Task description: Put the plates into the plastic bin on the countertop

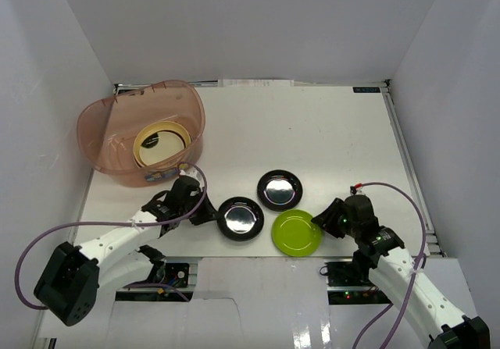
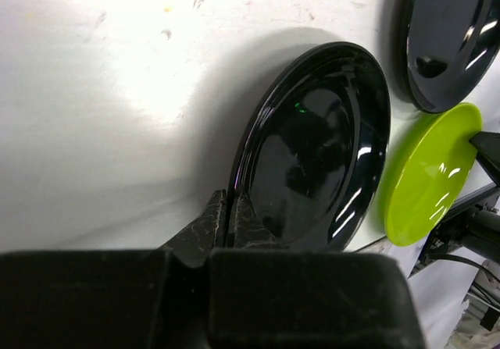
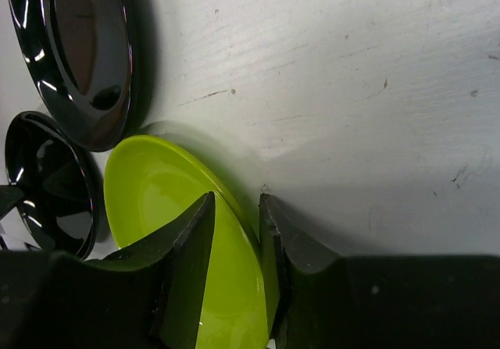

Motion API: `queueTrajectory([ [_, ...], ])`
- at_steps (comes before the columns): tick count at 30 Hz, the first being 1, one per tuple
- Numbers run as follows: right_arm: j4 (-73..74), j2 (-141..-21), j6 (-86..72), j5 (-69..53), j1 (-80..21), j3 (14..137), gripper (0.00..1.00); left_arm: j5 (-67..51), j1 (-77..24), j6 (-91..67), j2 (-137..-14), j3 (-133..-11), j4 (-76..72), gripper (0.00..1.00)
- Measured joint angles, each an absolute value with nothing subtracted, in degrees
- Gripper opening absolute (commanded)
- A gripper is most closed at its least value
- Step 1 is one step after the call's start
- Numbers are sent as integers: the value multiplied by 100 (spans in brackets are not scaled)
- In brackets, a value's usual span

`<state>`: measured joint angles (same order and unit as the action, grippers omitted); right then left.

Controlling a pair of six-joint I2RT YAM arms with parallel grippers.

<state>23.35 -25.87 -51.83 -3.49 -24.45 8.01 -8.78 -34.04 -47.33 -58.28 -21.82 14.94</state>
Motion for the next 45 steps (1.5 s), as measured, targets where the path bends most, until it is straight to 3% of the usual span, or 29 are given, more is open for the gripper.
queueTrajectory([
  [4,2388,-2672,-5164,-473,-2447,836,32,-644,-3402,-4668,-5037,-2644,2458,0],
  [5,2403,-2703,-5120,-493,-2447,851,20,-567,-3402,-4650,-4805,-2884,2674,0],
  [7,2482,-2738,-5015,-604,-2449,858,8,-377,-3404,-4626,-4493,-3420,2899,0],
  [15,2689,-2552,-4877,-1031,-2456,941,8,893,-3055,-4152,-5065,-5330,2794,0],
  [23,3315,-2106,-4626,-1352,-2456,1463,8,508,27,-3870,-6318,-5621,2381,0],
  [28,3179,-2224,-4530,-1632,-2456,1868,8,587,746,-3802,-6600,-5618,2335,0],
  [38,1881,-3682,-4451,-1833,-2633,2845,8,685,744,-3441,-7686,-5621,2235,53],
  [39,1732,-3916,-4442,-1787,-2733,3022,8,701,744,-3430,-7695,-5618,2233,64],
  [42,1262,-4654,-4397,-1614,-3133,3610,8,690,744,-3356,-7555,-5621,2211,81],
  [43,1085,-4928,-4357,-1492,-3330,3826,8,650,744,-3350,-7472,-5618,2198,93],
  [45,836,-5513,-4268,-1288,-3739,4294,8,519,744,-3323,-7218,-5586,2137,98],
])
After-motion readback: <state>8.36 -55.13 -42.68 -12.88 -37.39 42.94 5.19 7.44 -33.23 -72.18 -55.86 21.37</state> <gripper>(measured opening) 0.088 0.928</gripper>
